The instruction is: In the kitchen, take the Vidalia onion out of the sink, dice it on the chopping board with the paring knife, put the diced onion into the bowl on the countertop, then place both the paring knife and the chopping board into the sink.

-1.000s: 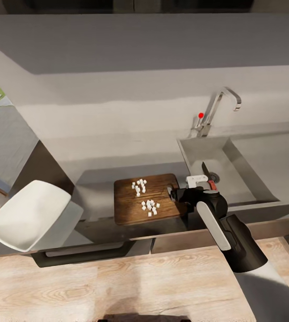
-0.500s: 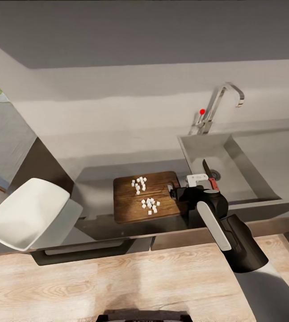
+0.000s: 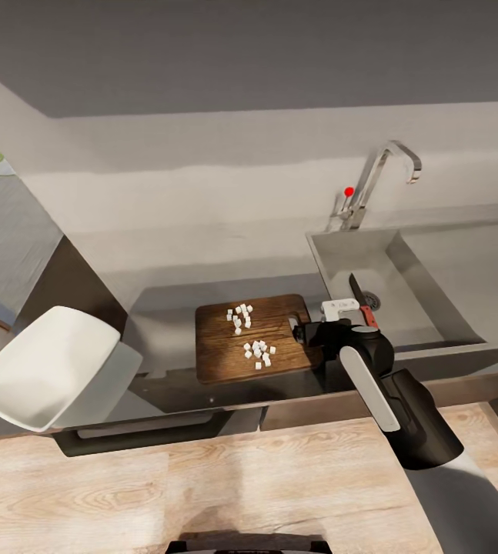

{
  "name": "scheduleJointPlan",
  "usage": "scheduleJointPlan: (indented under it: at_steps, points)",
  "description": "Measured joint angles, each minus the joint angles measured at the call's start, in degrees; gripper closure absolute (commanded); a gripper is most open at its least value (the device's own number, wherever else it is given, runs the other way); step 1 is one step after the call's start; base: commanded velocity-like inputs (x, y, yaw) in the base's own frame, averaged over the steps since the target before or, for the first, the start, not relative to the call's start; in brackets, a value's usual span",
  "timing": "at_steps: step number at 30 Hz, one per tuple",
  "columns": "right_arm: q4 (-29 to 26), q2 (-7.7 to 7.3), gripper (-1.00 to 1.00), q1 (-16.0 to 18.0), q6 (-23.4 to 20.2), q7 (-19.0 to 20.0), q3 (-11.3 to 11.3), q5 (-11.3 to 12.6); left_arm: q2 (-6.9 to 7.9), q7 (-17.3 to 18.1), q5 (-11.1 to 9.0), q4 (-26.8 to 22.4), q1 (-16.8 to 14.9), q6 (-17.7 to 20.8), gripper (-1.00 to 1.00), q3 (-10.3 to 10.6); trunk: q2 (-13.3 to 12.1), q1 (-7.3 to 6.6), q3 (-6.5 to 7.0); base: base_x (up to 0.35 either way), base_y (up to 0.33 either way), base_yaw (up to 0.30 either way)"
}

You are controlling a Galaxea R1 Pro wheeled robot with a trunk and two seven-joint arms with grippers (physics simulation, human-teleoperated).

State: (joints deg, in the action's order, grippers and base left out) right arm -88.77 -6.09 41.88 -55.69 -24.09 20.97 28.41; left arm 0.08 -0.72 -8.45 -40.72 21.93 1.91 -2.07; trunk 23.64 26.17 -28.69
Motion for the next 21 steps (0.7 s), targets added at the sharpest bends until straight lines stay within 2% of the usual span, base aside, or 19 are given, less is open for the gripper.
scheduleJointPlan:
  at_steps: [6, 15, 17, 19, 20, 21]
  points:
    - [0.1, 0.24, 1.0, 0.0, -0.1, -0.2, 0.0, -0.1, 0.0, 0.0, 0.0, 0.0, 0.0, 0.0, -1.0, 0.0, 0.0, 0.0, 0.02, 0.0, 0.0, 0.0]
    - [1.2, 0.26, 1.0, 0.0, 0.0, -0.3, 0.0, 0.4, 0.0, 0.0, 0.0, 0.1, 0.0, 0.0, -1.0, 0.0, 0.0, 0.01, 0.76, 0.0, 0.0, 0.0]
    - [1.3, 0.26, 1.0, 0.0, -0.1, -0.2, 0.0, 1.1, 0.0, 0.0, 0.0, 0.1, 0.0, 0.0, -1.0, 0.0, 0.0, 0.01, 0.94, 0.0, 0.0, 0.0]
    - [1.2, 0.24, 1.0, 0.0, -0.5, -0.3, 0.0, -0.2, 0.0, 0.0, 0.0, 0.1, 0.0, 0.0, -1.0, 0.0, 0.0, 0.01, 1.12, 0.0, 0.0, 0.0]
    - [1.2, 0.26, 1.0, 0.0, -0.2, -0.2, 0.0, 0.9, 0.0, 0.0, 0.0, 0.1, 0.0, 0.0, -1.0, 0.0, 0.0, 0.01, 1.21, 0.0, 0.0, 0.0]
    - [1.2, 0.25, 1.0, 0.0, -0.3, -0.2, 0.0, 0.5, 0.0, 0.0, 0.0, 0.1, 0.0, 0.0, -1.0, 0.0, 0.0, 0.01, 1.31, 0.0, 0.0, 0.0]
